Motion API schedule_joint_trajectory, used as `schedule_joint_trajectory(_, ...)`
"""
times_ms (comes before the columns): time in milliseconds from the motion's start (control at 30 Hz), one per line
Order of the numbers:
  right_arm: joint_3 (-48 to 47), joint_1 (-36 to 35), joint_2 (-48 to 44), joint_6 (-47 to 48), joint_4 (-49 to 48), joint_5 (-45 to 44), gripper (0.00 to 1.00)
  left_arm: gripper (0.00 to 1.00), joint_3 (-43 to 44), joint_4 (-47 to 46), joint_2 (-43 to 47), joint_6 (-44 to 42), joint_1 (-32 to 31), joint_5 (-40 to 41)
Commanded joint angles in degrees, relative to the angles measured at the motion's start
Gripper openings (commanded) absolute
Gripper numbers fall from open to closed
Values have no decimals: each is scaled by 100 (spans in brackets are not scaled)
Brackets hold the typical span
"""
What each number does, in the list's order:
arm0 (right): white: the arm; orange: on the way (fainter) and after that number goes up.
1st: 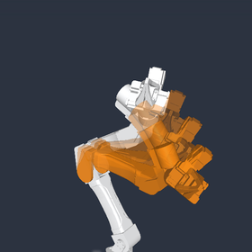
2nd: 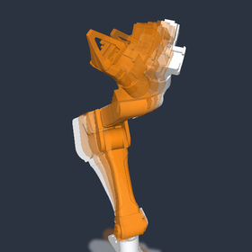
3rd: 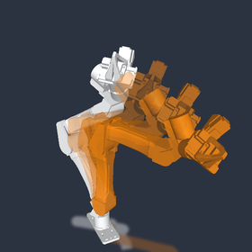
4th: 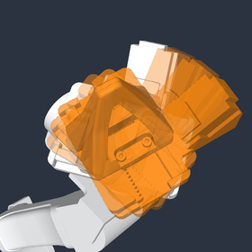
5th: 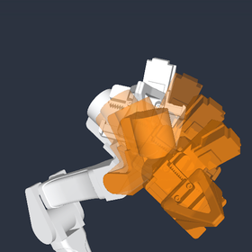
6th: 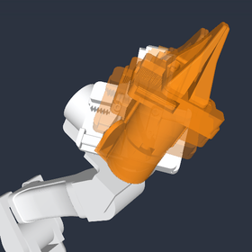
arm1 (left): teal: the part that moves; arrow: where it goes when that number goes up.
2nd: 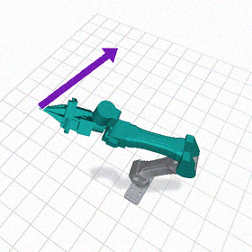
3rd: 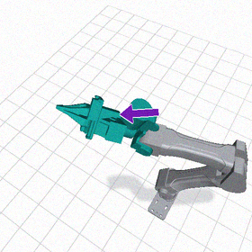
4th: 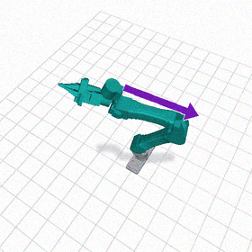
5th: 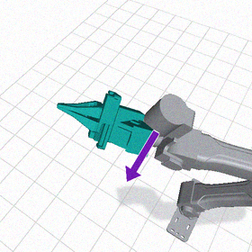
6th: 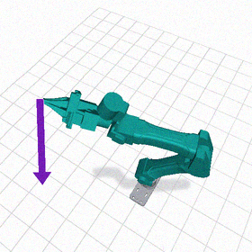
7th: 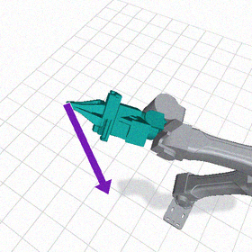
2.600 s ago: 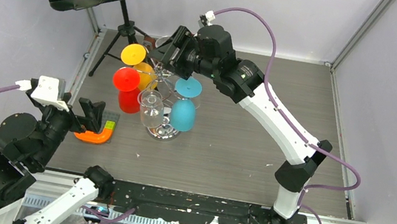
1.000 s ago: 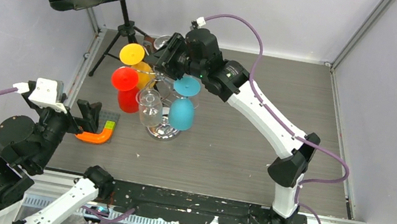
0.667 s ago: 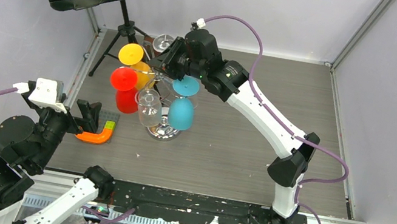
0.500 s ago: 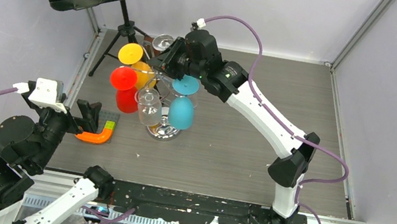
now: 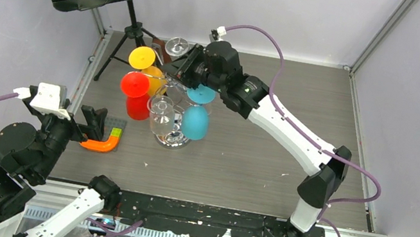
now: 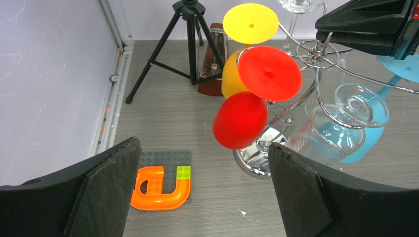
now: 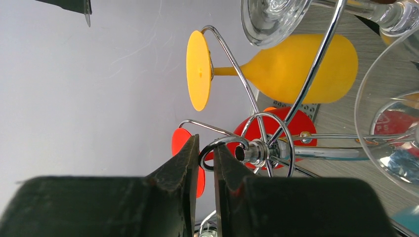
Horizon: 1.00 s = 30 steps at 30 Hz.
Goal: Take the wine glass off the wine glass rack
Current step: Pick up the wine rack from the center of the board.
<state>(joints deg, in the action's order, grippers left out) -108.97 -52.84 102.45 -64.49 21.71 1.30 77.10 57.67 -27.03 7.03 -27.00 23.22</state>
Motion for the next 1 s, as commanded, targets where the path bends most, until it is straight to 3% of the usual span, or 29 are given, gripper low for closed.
schedule_joint_trajectory(0,149,37,-568,-204,-981,-73,6,98,163,-90,-55,25,12,16)
schedule_joint_trajectory(433,346,197,-941,-121,-1571,-104,6,98,192,-86,-116,71,16,-20)
schedule_joint_trajectory(967,-166,341,-1037,112,-1467,-339,6,98,201,-96,-135,64,12,-2)
